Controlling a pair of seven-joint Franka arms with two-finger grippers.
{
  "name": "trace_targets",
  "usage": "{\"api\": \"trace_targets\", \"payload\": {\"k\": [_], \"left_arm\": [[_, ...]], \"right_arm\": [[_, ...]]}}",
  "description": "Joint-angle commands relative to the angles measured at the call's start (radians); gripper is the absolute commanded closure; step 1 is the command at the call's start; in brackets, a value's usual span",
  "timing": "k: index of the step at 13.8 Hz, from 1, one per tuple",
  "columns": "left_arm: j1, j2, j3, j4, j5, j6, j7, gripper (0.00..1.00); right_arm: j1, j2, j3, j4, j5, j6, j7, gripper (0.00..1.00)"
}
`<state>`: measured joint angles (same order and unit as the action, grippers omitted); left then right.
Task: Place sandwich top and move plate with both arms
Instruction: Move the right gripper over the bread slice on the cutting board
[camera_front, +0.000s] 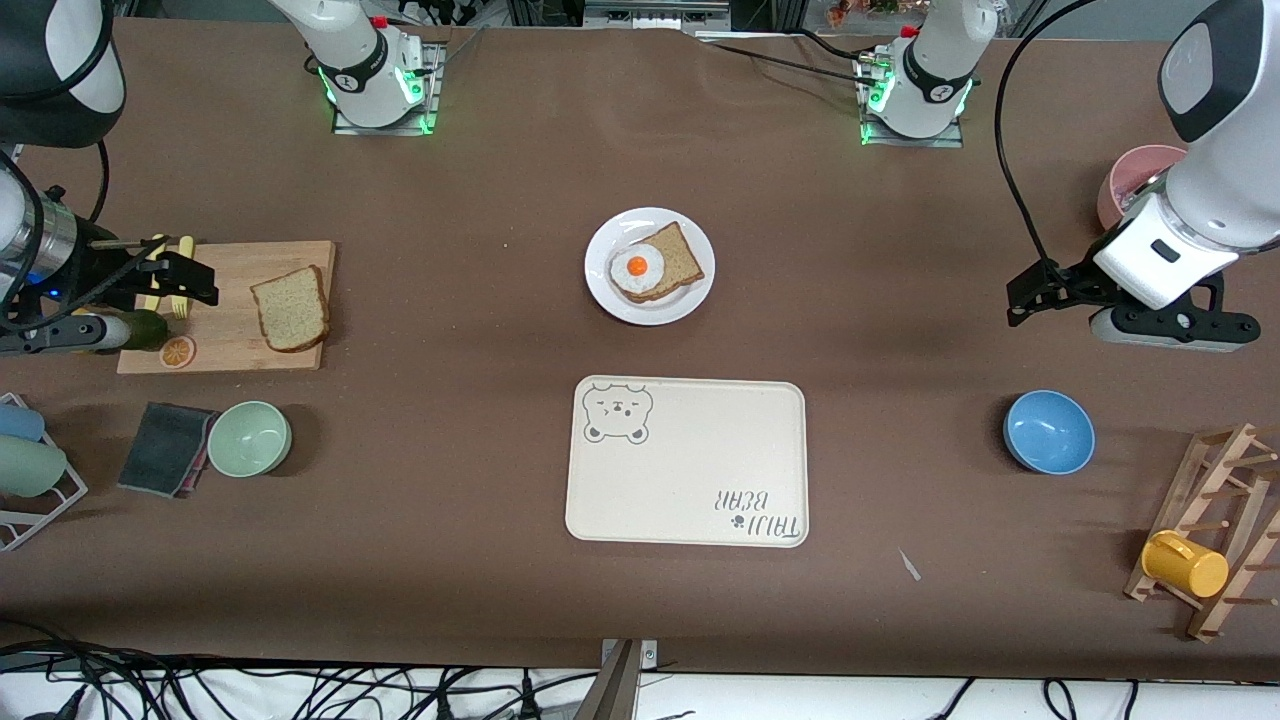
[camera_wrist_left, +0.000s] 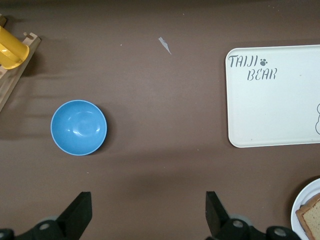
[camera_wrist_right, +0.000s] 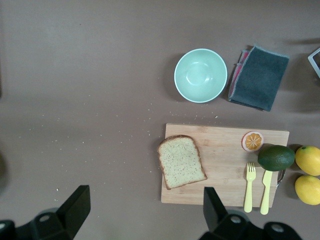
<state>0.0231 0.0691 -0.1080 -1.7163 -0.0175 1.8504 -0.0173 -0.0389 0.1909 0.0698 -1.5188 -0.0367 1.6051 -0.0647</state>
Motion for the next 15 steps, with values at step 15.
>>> {"api": "trace_targets", "payload": {"k": [15], "left_arm": [[0.014,-0.014,-0.001,0.061,0.019,-0.145,0.007,0.00]], "right_arm": [[-0.006,0.062,0.010,-0.086,0.009,0.101,-0.090,0.00]]}}
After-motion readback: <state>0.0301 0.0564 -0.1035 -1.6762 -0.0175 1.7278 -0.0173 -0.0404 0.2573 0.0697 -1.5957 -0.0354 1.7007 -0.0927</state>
